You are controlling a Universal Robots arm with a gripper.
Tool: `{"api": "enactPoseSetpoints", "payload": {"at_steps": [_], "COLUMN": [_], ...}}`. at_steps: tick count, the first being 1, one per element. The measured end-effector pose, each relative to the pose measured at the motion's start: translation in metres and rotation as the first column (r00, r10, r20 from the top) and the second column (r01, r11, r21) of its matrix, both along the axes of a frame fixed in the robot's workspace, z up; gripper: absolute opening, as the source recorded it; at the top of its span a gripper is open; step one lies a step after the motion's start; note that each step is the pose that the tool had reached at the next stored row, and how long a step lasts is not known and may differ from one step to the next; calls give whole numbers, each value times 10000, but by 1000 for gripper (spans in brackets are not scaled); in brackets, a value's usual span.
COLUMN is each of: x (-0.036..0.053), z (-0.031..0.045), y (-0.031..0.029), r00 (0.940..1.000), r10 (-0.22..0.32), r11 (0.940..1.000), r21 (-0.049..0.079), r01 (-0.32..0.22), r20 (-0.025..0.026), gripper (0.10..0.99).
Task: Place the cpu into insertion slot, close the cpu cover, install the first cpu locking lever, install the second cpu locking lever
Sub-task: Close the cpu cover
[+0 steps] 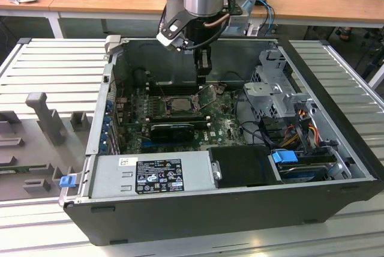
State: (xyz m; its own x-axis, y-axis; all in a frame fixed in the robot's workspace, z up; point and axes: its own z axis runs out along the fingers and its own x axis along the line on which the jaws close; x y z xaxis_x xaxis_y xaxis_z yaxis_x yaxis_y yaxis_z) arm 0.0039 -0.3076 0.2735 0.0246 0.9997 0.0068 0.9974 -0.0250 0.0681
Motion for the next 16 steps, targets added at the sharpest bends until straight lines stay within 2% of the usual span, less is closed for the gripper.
{"api": "enactPoseSetpoints", "payload": {"at_steps": [7, 11, 16], "x": [197, 282, 339], "z": [1, 1, 1], "y": [0, 0, 0], "r00": [10000, 10000, 10000], "r10": [50, 76, 82], "r11": [10000, 10000, 10000], "r21": [-2, -3, -4], "r01": [-50, -76, -82], "r20": [-25, -43, -47], "gripper": [106, 106, 106]}}
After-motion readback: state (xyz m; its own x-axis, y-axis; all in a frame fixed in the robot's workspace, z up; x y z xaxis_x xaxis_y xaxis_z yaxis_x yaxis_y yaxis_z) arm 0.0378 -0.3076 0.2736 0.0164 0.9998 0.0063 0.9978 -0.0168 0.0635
